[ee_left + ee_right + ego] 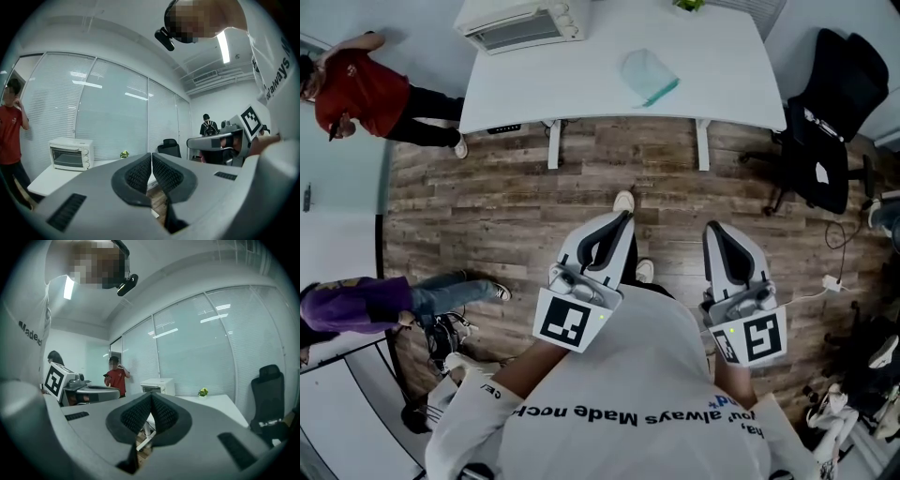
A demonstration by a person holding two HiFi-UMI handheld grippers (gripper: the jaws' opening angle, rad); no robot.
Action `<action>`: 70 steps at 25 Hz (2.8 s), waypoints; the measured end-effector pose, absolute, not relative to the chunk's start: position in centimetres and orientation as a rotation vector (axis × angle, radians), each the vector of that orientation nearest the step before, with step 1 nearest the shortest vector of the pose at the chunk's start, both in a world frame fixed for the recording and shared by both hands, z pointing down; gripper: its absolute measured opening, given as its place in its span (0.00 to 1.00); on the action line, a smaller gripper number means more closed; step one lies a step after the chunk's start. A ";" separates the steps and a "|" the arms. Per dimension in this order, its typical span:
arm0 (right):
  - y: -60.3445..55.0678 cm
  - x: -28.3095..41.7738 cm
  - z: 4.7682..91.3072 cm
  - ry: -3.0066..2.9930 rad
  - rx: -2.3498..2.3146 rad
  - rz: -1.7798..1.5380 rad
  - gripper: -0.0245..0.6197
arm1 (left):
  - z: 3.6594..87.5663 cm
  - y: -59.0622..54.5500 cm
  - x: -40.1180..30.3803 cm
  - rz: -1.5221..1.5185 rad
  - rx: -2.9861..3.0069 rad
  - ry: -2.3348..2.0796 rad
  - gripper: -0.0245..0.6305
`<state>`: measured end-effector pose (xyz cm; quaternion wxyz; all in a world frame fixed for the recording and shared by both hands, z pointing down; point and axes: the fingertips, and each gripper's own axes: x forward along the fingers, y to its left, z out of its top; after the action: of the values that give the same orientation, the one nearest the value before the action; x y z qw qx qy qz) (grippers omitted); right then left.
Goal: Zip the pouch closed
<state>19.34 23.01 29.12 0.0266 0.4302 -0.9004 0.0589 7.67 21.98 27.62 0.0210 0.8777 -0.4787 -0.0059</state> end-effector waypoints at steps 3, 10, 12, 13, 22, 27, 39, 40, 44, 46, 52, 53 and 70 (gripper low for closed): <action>20.7 18.9 29.4 -2.770 1.335 0.175 0.05 | 28.3 19.6 7.4 -0.026 2.717 -1.468 0.07; 13.6 17.4 31.1 -2.730 1.302 0.208 0.05 | 29.3 12.1 6.5 -0.037 2.710 -1.437 0.07; 11.1 16.8 31.3 -2.718 1.308 0.218 0.05 | 29.5 9.8 5.7 -0.047 2.691 -1.433 0.07; 9.8 16.5 31.3 -2.713 1.307 0.220 0.05 | 29.6 8.6 5.3 -0.047 2.685 -1.430 0.07; -0.7 12.7 31.3 -2.657 1.295 0.194 0.05 | 29.7 -2.0 1.6 -0.036 2.695 -1.390 0.07; -5.5 11.1 31.4 -2.616 1.304 0.156 0.05 | 30.1 -7.1 0.4 -0.062 2.700 -1.349 0.07; -11.0 11.6 34.7 -2.489 1.353 0.140 0.05 | 33.3 -11.9 2.2 0.030 2.822 -1.134 0.07; -11.2 11.7 35.5 -2.475 1.348 0.144 0.05 | 34.0 -11.9 2.4 0.049 2.831 -1.111 0.07; -11.7 12.0 39.3 -2.416 1.293 0.145 0.05 | 38.1 -12.5 3.3 0.133 2.821 -1.060 0.07; -11.7 12.2 41.9 -2.381 1.253 0.161 0.08 | 40.9 -12.6 3.7 0.210 2.812 -1.029 0.08; -11.9 11.8 49.2 -2.302 1.118 0.206 0.12 | 48.9 -12.3 5.3 0.455 2.808 -0.886 0.21; -11.8 11.6 50.4 -2.284 1.087 0.209 0.13 | 50.1 -12.3 5.6 0.493 2.811 -0.866 0.22; -12.0 9.8 64.4 -2.121 0.803 0.260 0.20 | 62.8 -13.1 7.8 0.831 2.725 -0.704 0.23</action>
<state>9.84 -11.96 64.40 0.4162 0.3199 -0.8448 0.1037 7.77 -13.09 62.76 0.1034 0.9236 -0.2386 0.2817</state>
